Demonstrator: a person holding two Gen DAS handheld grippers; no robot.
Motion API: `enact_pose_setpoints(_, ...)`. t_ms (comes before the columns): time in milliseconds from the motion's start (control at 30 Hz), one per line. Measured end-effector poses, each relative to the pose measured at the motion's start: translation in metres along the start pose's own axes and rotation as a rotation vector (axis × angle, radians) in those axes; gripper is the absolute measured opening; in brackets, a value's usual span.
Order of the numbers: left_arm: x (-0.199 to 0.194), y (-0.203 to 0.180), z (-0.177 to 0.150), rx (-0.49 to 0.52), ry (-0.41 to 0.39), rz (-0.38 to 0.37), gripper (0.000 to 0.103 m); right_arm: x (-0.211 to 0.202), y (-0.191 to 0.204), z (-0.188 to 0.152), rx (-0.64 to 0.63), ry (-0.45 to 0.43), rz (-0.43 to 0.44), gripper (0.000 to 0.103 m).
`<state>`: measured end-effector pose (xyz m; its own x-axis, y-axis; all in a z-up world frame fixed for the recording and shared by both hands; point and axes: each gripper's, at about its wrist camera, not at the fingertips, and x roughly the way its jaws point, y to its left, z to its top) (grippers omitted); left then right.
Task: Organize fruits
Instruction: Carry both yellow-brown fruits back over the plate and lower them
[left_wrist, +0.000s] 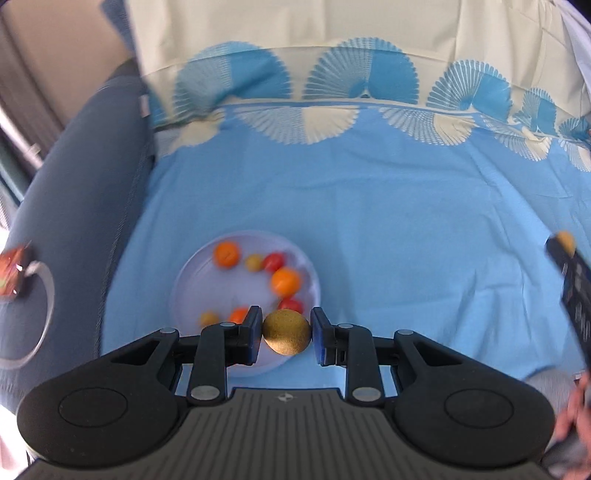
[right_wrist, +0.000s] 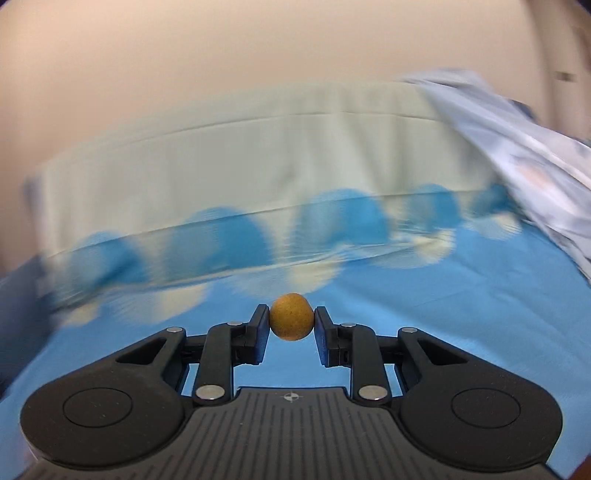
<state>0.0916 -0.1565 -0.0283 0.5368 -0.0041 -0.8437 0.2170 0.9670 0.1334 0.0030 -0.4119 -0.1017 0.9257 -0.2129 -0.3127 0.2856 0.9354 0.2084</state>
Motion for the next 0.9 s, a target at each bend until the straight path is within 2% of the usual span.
enact_pose_setpoints(67, -0.016, 0.018, -0.026, -0.021, -0.009, -0.007, 0.031, -0.037, 0.021, -0.007, -0.029, 0.038, 0.092, 0.027)
enact_pose_setpoints(167, -0.036, 0.035, -0.065, -0.033, -0.032, 0.000, 0.031, -0.080, 0.048, -0.015, -0.070, 0.092, 0.175, 0.027)
enact_pose_setpoints(267, -0.055, 0.051, -0.099, -0.056, -0.065, -0.008, 0.031, -0.116, 0.069, -0.020, -0.136, 0.105, 0.226, 0.027)
enact_pose_setpoints(433, -0.083, 0.072, -0.136, -0.104, -0.126, -0.022, 0.031, -0.160, 0.096, -0.022, -0.214, 0.094, 0.282, 0.027)
enact_pose_setpoints(667, -0.105, 0.096, -0.158, -0.140, -0.189, -0.027, 0.031, -0.198, 0.130, -0.027, -0.316, 0.071, 0.358, 0.027)
enact_pose_setpoints(900, -0.105, 0.105, -0.164, -0.156, -0.207, -0.049, 0.031, -0.203, 0.146, -0.027, -0.366, 0.070, 0.360, 0.027)
